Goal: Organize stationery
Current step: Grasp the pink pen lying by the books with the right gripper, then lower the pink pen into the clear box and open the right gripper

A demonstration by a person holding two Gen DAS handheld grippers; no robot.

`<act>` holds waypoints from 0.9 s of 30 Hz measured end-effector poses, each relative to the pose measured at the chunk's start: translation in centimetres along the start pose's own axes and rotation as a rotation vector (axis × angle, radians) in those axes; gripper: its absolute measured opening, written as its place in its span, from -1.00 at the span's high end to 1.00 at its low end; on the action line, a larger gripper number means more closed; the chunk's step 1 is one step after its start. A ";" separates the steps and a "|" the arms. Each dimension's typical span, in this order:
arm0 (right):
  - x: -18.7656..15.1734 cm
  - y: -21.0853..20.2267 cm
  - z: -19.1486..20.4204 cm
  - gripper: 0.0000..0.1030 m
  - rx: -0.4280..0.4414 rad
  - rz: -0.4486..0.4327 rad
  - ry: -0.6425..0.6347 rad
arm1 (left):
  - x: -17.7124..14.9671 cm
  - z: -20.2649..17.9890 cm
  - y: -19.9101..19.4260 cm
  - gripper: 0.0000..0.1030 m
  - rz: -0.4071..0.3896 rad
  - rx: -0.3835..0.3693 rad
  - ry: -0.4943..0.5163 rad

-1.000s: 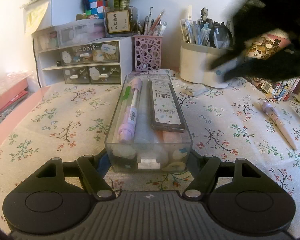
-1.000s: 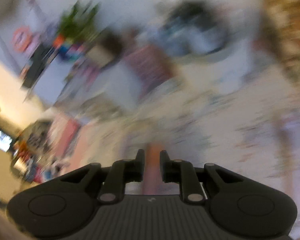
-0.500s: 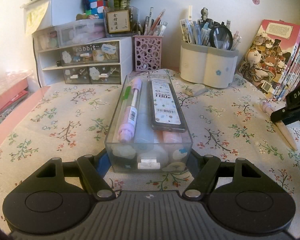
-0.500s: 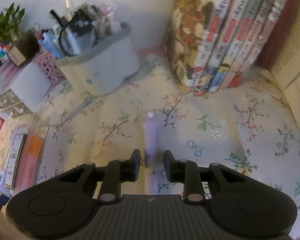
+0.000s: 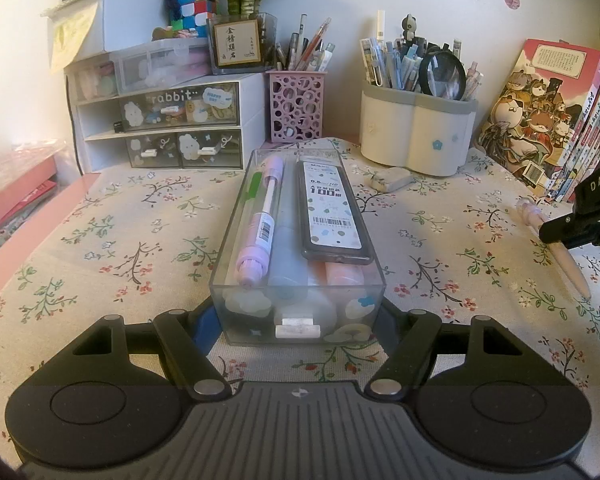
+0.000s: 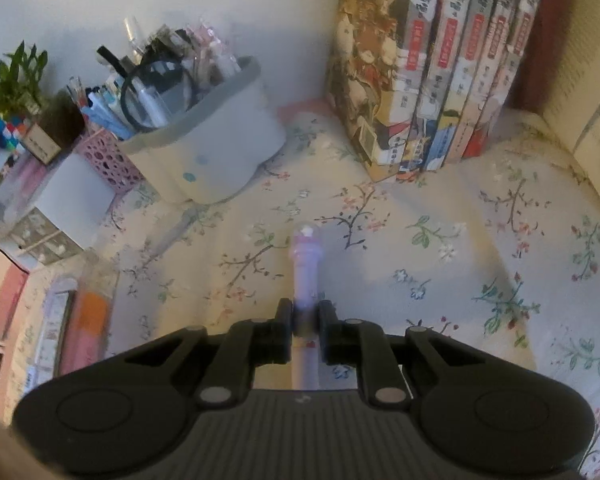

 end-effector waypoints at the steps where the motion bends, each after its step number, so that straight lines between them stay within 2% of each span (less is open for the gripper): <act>1: 0.0 -0.1 0.1 0.73 0.008 -0.002 0.011 | 0.0 0.0 0.0 -0.40 0.000 0.000 0.000; 7: 0.0 0.1 0.6 0.73 0.040 0.008 0.055 | 0.0 0.0 0.0 -0.40 0.000 0.000 0.001; 12: 0.0 0.2 1.8 0.73 0.114 0.036 0.100 | 0.0 0.0 0.0 -0.40 0.000 0.001 0.001; 19: -1.0 -0.8 7.0 0.73 0.243 0.074 0.050 | 0.0 0.0 -0.1 -0.40 -0.001 0.001 0.002; 23: -1.7 -0.1 9.9 0.72 0.312 0.149 0.067 | 0.0 0.0 -0.1 -0.40 -0.001 0.001 0.003; 27: -2.9 0.3 13.1 0.72 0.326 0.167 0.000 | 0.0 0.0 -0.1 -0.40 -0.001 0.001 0.003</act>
Point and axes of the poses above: each gripper's, at about its wrist camera, not at the fingertips, and y roughly the way its jaws point, z to its left, x to its top, the point moved 3 cm from there along y, roughly the way its jaws point, and after that the axes turned 12 degrees about y, right-handed, at the moved point
